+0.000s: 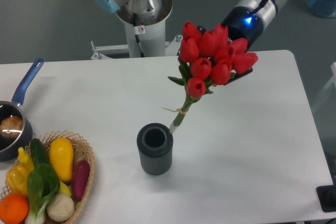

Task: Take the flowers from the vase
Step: 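Raise the tulip bouquet higher and move it away from the vase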

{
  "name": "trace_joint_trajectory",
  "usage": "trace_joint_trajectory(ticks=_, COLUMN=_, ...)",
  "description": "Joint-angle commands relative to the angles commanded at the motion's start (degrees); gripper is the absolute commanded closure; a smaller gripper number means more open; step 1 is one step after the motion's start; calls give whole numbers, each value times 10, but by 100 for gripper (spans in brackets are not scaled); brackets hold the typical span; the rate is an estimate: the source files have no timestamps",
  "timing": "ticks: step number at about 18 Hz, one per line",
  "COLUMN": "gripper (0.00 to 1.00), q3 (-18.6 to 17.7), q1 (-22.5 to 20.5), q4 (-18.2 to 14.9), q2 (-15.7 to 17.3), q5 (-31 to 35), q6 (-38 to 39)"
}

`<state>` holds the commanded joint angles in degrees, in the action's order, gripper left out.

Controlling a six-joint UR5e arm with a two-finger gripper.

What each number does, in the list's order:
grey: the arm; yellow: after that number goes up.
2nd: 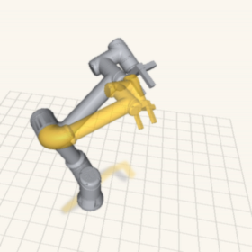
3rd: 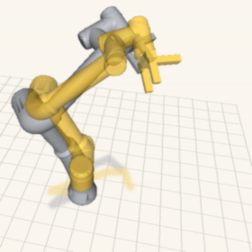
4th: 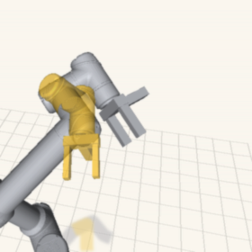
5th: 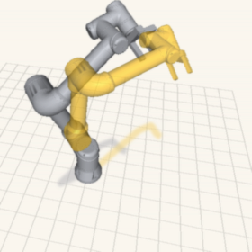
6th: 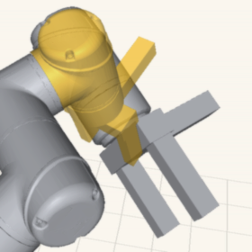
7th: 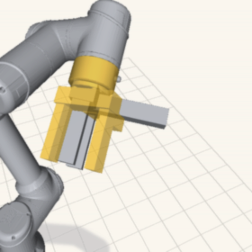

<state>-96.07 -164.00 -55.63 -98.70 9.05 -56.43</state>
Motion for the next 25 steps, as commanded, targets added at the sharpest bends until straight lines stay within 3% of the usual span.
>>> trace_joint_trajectory(ticks=3, gripper=60, q3=1, q1=-3, q4=0, q2=-1, q5=7, q6=-23)
trace_joint_trajectory(ticks=7, gripper=60, q3=0, q1=-4, q4=0, q2=2, q5=87, q6=-52)
trace_joint_trajectory(ticks=15, gripper=60, q3=-7, q1=0, q4=0, q2=7, q5=127, q6=-77)
trace_joint_trajectory(ticks=25, gripper=60, q3=-5, q1=-2, q4=1, q2=7, q5=126, q6=-77)
